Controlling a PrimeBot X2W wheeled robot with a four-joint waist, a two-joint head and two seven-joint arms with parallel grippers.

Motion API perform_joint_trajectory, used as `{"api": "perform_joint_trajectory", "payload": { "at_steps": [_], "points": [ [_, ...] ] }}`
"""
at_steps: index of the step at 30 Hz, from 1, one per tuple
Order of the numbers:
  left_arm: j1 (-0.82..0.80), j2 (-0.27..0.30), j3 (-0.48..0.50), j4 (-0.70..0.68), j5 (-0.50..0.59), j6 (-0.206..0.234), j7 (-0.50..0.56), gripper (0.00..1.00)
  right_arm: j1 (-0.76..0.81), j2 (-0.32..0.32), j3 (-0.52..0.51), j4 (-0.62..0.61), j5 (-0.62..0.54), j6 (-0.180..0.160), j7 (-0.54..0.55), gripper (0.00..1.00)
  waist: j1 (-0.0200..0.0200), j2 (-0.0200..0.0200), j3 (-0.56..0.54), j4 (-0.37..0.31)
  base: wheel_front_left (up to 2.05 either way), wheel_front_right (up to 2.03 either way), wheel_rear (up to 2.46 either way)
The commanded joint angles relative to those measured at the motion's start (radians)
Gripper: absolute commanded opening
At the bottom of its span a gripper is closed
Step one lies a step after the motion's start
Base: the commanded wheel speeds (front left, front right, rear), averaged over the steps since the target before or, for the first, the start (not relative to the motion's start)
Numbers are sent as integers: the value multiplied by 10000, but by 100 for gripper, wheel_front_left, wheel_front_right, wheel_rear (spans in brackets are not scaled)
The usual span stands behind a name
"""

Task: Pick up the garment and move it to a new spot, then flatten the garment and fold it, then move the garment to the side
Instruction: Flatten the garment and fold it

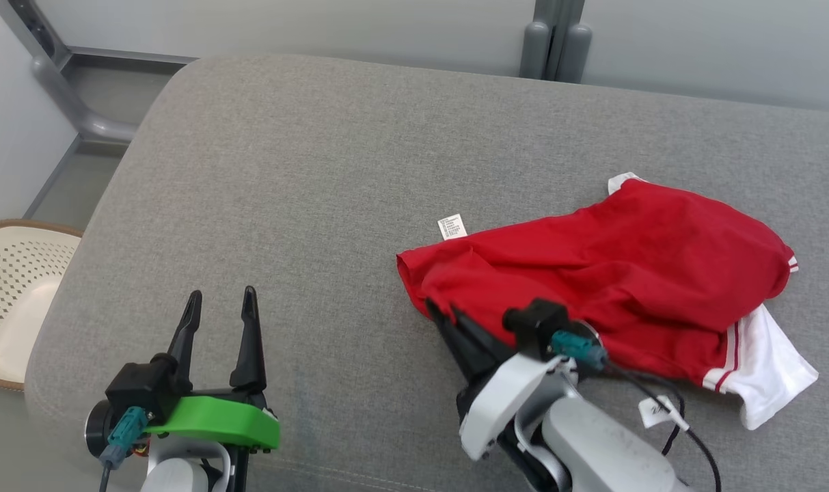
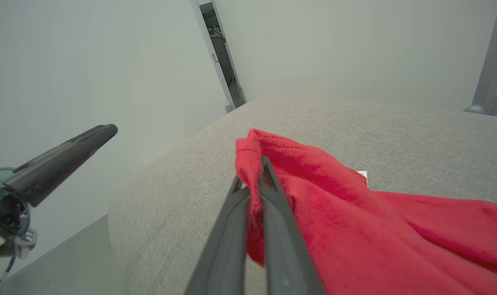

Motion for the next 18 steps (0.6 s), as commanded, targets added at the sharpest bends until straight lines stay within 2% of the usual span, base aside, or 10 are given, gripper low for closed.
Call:
{"api": "perform_joint_trajectory", "payload": {
  "at_steps": [1, 2, 3, 4, 6, 11, 14, 18],
  "points": [
    [20, 21, 0, 10, -34, 60, 2, 100, 180, -55, 383, 291, 194, 0, -21, 5, 0, 0, 12, 109, 0, 0, 0],
    [39, 21, -18, 9, -54, 67, 1, 100, 200, -51, 761, 589, 329, 0, 39, 53, 0, 0, 13, 110, 0, 0, 0],
    [49, 21, -32, 14, -57, 81, 2, 100, 194, -54, 988, 748, 463, 0, 6, 97, 0, 0, 16, 102, 0, 0, 0],
    [43, 19, -63, 19, -75, 81, 2, 100, 178, -53, 1241, 938, 574, 0, -20, 100, 0, 0, 20, 83, 0, 0, 0],
    [19, 21, -58, 17, -83, 110, 1, 100, 63, -54, 1522, 1189, 754, 0, -69, 100, 0, 0, 18, -11, 0, 0, 0],
    [51, 22, 115, 4, 50, 102, 1, 100, -184, -50, 1389, 1331, 747, 0, -206, 100, 0, 0, -78, -404, 0, 0, 0],
    [130, 21, 215, -8, 141, 57, 2, 100, -193, -65, 670, 1031, 378, 0, -223, 100, 0, 0, -173, -690, 0, 0, 0],
    [210, 21, 339, -65, 223, 25, 2, 100, 326, -500, -745, 279, -234, 0, -209, 100, 0, 0, -280, -1036, 0, 0, 0]
  ]
}}
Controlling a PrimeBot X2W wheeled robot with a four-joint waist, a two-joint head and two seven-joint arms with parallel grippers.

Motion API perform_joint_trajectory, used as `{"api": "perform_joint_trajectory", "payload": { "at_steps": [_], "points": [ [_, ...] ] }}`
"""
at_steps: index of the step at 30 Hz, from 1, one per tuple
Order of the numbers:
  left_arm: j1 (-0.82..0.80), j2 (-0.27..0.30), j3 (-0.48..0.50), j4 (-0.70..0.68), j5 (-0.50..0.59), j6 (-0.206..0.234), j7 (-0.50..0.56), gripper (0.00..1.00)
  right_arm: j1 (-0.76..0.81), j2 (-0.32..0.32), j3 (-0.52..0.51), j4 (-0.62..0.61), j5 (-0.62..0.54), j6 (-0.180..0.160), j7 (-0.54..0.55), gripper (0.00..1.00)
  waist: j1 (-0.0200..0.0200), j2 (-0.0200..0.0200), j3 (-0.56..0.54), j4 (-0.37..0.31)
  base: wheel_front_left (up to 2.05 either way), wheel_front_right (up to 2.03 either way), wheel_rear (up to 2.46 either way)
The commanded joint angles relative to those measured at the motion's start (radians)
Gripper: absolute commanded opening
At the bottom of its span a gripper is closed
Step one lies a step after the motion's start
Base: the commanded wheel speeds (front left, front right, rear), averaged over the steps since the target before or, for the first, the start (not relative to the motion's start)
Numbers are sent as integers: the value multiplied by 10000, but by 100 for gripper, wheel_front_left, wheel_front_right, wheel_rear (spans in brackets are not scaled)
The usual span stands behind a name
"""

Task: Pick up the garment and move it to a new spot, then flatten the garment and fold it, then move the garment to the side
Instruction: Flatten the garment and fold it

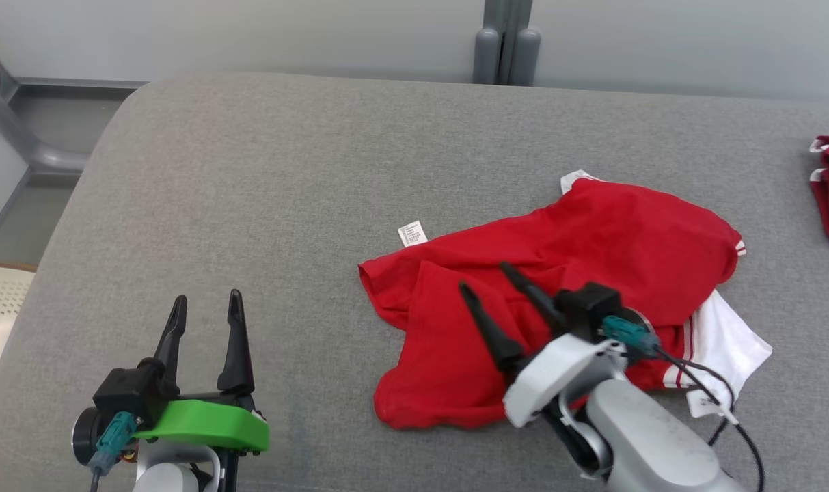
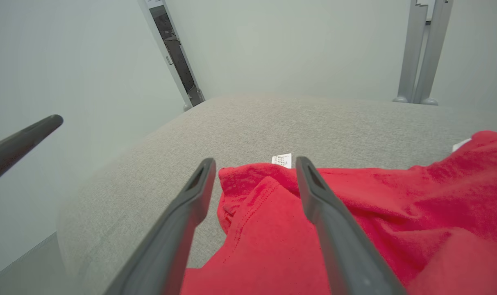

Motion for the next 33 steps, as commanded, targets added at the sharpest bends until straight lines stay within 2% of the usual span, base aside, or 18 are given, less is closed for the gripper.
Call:
{"api": "perform_joint_trajectory", "payload": {
  "at_steps": [1, 7, 13, 22, 33],
  "points": [
    [141, 21, 39, -45, 133, -26, -1, 100, 368, -246, -457, -226, -243, 0, -23, 100, 0, 0, -147, -329, 0, 0, 0],
    [293, 22, 156, -129, 151, -29, 0, 100, 1500, -917, -2614, -1328, -907, 0, -26, 100, 0, 0, -194, -720, 0, 0, 0],
    [230, 22, 177, -196, 133, -50, -1, 100, 2284, -1459, -4149, -1607, -1398, 0, -22, 100, 0, 0, -73, -959, 0, 0, 0],
    [-49, 22, 96, -210, 133, -96, 0, 100, 1823, -2086, -5083, -1245, -1976, 0, 378, 100, 0, 0, 231, -943, 0, 0, 0],
    [-266, 22, 5, -183, 75, -99, 0, 100, 1245, -2544, -5464, 1145, -2179, 0, 1137, 100, 0, 0, 669, -607, 0, 0, 0]
  ]
}}
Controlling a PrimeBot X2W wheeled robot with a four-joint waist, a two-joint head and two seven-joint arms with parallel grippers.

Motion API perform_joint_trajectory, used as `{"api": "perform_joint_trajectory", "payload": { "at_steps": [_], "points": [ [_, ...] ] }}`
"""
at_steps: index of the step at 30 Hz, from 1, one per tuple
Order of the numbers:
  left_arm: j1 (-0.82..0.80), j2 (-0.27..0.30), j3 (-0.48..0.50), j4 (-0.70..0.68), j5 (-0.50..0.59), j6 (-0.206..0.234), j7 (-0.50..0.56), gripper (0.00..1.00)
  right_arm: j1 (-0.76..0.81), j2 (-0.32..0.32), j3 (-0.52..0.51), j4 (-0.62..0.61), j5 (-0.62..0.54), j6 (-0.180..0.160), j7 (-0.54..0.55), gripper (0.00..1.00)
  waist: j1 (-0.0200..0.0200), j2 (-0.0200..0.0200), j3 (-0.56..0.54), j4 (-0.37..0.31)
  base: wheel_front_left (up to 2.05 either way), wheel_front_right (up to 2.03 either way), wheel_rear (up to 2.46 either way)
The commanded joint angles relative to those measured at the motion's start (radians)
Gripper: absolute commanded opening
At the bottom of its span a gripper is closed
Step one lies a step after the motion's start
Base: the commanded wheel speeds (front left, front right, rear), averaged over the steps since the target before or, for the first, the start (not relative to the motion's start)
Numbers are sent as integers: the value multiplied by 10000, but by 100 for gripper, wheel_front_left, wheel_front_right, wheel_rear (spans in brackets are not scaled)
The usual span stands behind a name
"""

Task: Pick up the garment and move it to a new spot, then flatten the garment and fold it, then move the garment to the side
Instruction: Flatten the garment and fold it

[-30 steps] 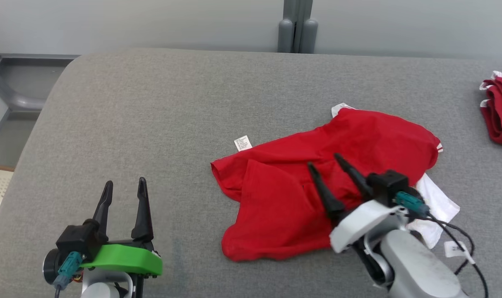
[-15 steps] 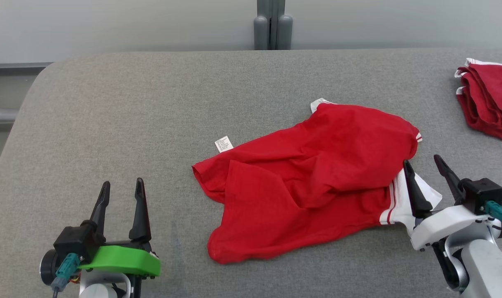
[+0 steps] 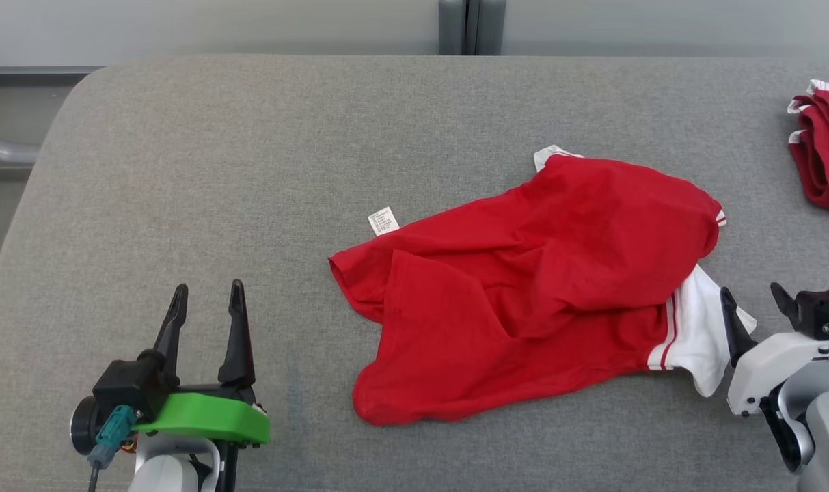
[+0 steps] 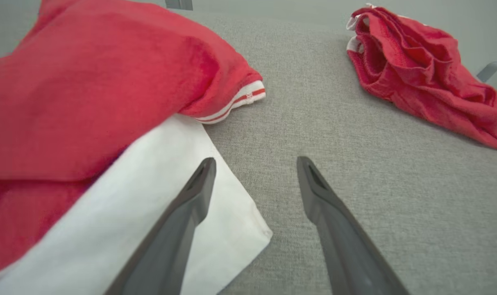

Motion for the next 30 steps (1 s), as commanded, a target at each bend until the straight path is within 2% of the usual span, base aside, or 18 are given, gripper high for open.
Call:
{"api": "perform_joint_trajectory", "payload": {
  "at_steps": [1, 4, 5, 6, 7, 12, 17, 25, 29, 30],
  "points": [
    [-151, 24, 25, -20, -84, -8, 2, 100, -108, -44, -44, 252, 6, 0, 94, 100, 0, -1, 74, 55, 0, 0, 0],
    [-161, 24, 28, -40, -99, 34, 2, 100, -145, 21, 5, 768, 109, 0, 216, 100, 0, -1, 113, 36, 0, 0, 0],
    [-151, 24, 35, -44, -105, 60, 2, 100, -142, 123, 88, 876, 222, 0, 320, 82, 0, -1, 108, 9, 0, 0, 0],
    [-135, 24, 42, -39, -115, 79, 2, 100, -163, 197, 179, 986, 369, 0, 418, 33, 0, -1, 96, -36, 0, 0, 0],
    [-122, 24, 34, -26, -118, 85, 2, 100, -183, 201, 245, 1062, 461, 0, 497, 0, 0, -1, 83, -76, 0, 0, 0],
    [-35, 24, 40, 35, -101, 82, 1, 100, -262, 175, 537, 1218, 916, -6, 329, 0, 0, -1, -111, -425, 0, 0, 0],
    [173, 24, 117, 63, -25, 72, 2, 100, 80, 153, 423, 712, 1234, -4, -258, 0, 0, -1, -404, -841, 0, 0, 0],
    [400, 26, 161, 59, -42, 33, 1, 100, 2046, 422, -683, -1278, 2114, -4, -116, 0, 0, -1, -672, -1264, 0, 0, 0],
    [414, 27, 216, 50, -75, 13, 2, 100, 3082, 781, -1235, -2482, 2022, -3, 381, 0, 0, -1, -701, -1391, 0, 0, 0],
    [417, 26, 212, 60, -73, 8, 2, 100, 3235, 848, -1329, -2710, 1977, -3, 490, 3, 0, -1, -695, -1408, 0, 0, 0]
  ]
}}
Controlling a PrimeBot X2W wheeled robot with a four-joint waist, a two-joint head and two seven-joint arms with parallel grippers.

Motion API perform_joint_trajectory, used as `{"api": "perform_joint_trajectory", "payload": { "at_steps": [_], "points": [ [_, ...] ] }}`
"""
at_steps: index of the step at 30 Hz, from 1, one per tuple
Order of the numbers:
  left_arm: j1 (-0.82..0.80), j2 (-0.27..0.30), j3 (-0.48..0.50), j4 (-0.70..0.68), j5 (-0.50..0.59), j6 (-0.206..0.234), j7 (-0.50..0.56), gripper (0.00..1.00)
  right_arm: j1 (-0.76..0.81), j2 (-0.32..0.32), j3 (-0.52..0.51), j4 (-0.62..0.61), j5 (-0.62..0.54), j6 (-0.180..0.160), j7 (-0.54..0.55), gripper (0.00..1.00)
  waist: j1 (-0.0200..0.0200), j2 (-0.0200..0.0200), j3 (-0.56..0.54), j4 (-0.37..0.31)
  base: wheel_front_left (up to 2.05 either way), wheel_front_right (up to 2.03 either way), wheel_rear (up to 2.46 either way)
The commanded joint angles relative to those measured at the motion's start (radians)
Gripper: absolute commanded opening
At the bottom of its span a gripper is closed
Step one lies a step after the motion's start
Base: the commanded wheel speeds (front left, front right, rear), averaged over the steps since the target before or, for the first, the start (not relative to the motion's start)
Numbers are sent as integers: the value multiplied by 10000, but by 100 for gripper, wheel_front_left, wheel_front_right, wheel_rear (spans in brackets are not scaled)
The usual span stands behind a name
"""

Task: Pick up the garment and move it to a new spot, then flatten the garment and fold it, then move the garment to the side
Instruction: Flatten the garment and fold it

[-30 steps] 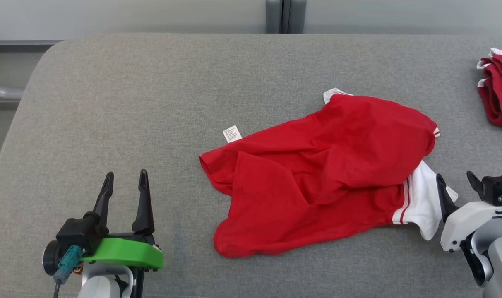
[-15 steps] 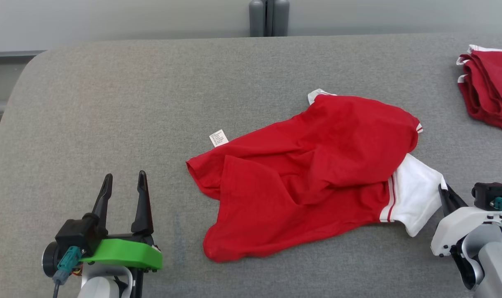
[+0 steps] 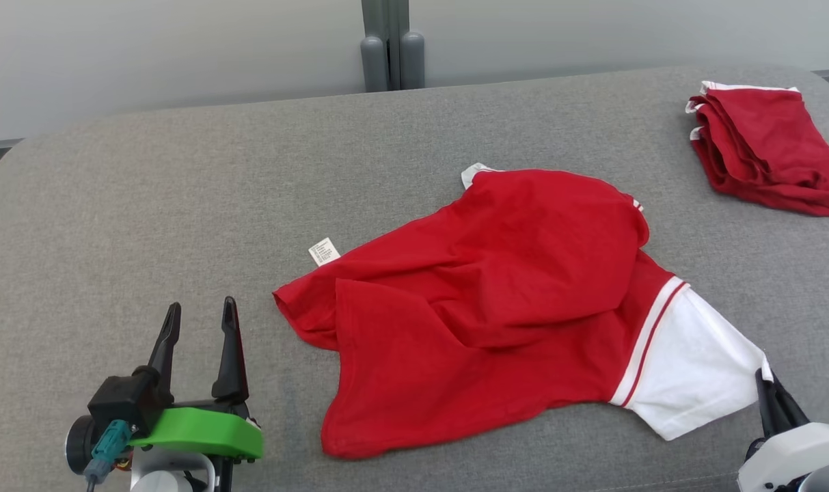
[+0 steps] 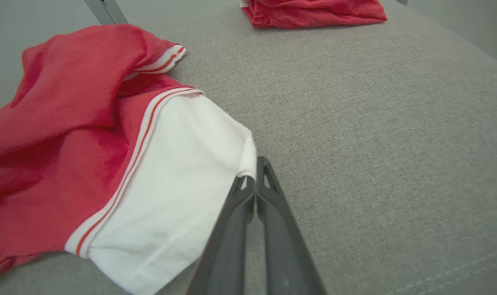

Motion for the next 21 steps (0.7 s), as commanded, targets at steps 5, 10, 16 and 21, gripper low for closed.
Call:
{"api": "perform_joint_trajectory", "payload": {
  "at_steps": [5, 10, 16, 21],
  "points": [
    [18, 28, 13, 80, 4, -100, -1, 100, 318, 477, -418, -1275, -640, -5, 101, 100, 0, 0, -25, -84, 0, 0, 0],
    [-32, 28, 97, 144, 122, -148, -1, 100, 98, 727, -362, -2253, -1320, -3, -219, 100, 0, 0, -41, -56, 0, 0, 0],
    [-19, 28, 243, 215, 232, -214, 1, 100, -257, 957, 184, -2947, -1764, -3, -827, 100, 0, 0, -87, -45, 0, 0, 0],
    [-75, 28, 324, 276, 299, -257, 1, 100, -580, 1137, 932, -3090, -1936, -3, -1281, 100, 0, 0, -71, -72, 0, 0, 0]
  ]
}}
